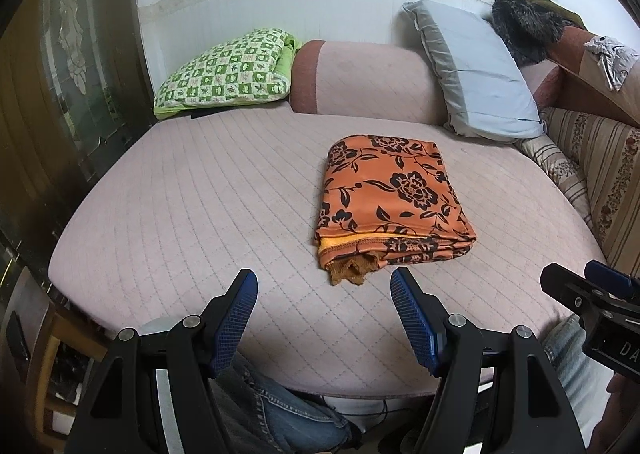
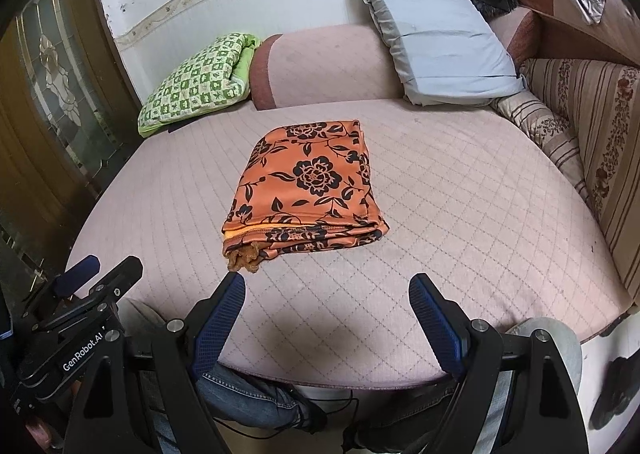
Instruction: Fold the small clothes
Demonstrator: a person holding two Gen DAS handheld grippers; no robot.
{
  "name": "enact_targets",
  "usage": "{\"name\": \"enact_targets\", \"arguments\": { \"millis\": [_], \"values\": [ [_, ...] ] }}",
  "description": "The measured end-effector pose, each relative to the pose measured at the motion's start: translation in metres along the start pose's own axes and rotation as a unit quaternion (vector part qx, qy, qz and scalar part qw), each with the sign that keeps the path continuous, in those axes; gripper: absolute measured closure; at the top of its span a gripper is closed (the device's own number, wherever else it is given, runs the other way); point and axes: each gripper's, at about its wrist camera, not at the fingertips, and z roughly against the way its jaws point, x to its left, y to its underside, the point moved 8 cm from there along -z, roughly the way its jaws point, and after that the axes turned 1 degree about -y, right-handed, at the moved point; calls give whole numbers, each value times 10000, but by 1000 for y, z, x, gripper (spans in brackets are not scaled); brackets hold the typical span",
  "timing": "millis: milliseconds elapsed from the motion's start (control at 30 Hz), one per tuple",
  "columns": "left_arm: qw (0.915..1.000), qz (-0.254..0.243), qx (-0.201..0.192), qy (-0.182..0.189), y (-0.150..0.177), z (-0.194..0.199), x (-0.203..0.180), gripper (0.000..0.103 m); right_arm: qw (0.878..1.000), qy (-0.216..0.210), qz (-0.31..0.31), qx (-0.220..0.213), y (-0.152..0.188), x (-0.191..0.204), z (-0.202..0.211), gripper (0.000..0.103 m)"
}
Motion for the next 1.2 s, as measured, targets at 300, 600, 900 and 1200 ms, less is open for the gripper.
{"name": "enact_targets", "arguments": {
  "millis": [300, 600, 900, 1200],
  "values": [
    [10000, 15, 34, 17, -1, -1, -2, 34, 9998, -12, -185, -78, -1, -6, 1, 17],
    [10000, 66, 50, 26, -1, -2, -2, 34, 9997, -42, -246, -68, -3, -9, 0, 17],
    [9999, 67, 69, 34, -2, -5, -3, 34, 9999, -24, -116, -95, -5, -1, 1, 17],
    [10000, 63, 73, 20, -1, -1, -3, 34, 9999, -6, -105, -109, -5, 1, 2, 17]
  ]
}}
